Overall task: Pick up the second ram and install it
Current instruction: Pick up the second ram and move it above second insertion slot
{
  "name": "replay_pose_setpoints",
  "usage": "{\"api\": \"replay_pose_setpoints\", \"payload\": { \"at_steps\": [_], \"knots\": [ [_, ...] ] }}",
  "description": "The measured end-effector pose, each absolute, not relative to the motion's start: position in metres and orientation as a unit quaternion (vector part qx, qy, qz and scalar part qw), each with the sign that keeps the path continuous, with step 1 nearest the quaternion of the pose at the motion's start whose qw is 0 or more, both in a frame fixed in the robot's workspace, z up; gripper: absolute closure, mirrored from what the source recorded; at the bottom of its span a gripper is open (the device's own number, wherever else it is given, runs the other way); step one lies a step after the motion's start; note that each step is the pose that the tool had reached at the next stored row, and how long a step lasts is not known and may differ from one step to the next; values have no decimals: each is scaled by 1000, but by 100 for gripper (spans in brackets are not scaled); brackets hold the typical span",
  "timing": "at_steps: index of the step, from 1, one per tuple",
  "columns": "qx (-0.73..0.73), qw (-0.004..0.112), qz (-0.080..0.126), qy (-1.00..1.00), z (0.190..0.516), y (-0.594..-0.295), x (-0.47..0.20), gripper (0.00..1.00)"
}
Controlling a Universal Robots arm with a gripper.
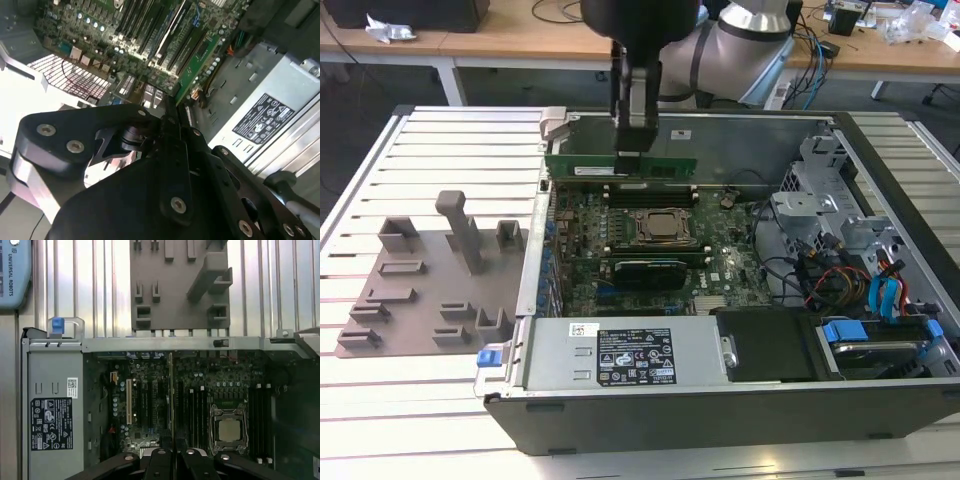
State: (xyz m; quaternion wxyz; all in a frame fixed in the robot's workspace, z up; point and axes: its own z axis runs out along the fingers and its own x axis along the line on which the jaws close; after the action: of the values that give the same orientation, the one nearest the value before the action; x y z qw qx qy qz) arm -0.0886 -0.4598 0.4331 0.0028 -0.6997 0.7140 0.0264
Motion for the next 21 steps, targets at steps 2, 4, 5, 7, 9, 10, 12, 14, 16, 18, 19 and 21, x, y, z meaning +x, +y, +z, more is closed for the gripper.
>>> {"api": "replay_pose_setpoints", "payload": {
  "at_steps": [2,4,5,7,9,10,12,14,16,18,19,21],
  "knots": [
    [-700,3,27,714,433,-460,-81,87],
    [-700,2,27,714,433,-460,-68,87],
    [-700,2,27,714,433,-460,-63,87],
    [-700,2,27,714,432,-460,-55,87],
    [-700,2,28,714,432,-460,-49,87],
    [-700,2,28,714,432,-460,-47,87],
    [-700,1,28,714,432,-460,-36,87],
    [-700,1,28,714,432,-460,-26,87],
    [-700,1,29,714,431,-460,-18,87],
    [-699,0,28,714,425,-460,-16,87],
    [-699,0,29,715,421,-459,-16,87],
    [-697,-1,29,716,413,-458,-15,87]
  ]
}}
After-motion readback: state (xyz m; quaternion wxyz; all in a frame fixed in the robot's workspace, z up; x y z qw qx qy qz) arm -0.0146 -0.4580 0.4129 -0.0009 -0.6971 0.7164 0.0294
